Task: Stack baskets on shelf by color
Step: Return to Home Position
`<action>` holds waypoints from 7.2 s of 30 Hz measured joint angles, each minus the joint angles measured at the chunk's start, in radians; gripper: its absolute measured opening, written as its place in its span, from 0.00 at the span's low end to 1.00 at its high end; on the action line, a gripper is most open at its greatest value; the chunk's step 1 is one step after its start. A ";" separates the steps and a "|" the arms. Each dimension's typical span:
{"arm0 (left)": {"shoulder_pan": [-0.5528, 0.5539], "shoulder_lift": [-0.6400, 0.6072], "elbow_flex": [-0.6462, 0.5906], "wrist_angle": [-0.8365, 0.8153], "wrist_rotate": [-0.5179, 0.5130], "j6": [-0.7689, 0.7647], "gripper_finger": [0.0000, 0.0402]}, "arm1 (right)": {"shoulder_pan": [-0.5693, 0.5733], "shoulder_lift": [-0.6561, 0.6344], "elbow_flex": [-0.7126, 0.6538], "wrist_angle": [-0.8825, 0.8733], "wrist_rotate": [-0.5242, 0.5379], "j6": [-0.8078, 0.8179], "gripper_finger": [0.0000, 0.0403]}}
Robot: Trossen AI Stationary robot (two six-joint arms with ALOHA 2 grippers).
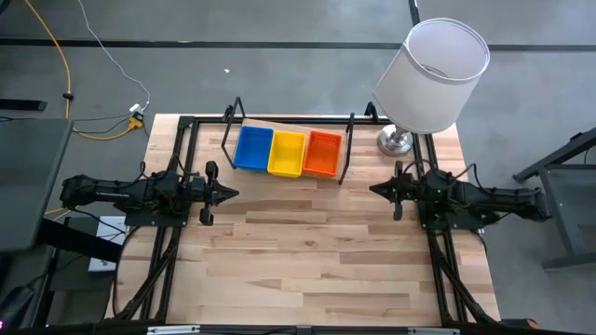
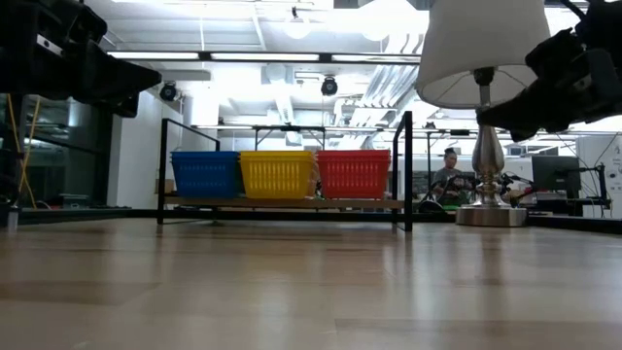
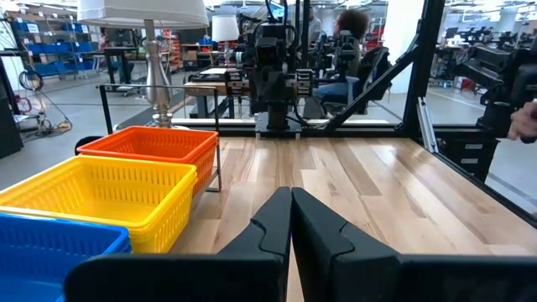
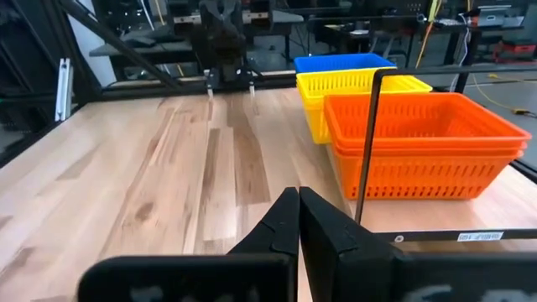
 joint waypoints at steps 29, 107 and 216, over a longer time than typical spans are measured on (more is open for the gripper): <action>0.000 -0.092 0.000 -0.005 0.000 0.000 0.01 | 0.001 -0.150 0.000 0.003 0.004 0.104 0.00; -0.123 -0.161 0.000 -0.118 0.004 0.000 0.01 | 0.067 -0.142 -0.008 0.024 0.004 0.103 0.00; -0.123 -0.160 0.000 -0.118 0.004 0.000 0.01 | 0.067 -0.141 -0.009 0.024 0.004 0.103 0.00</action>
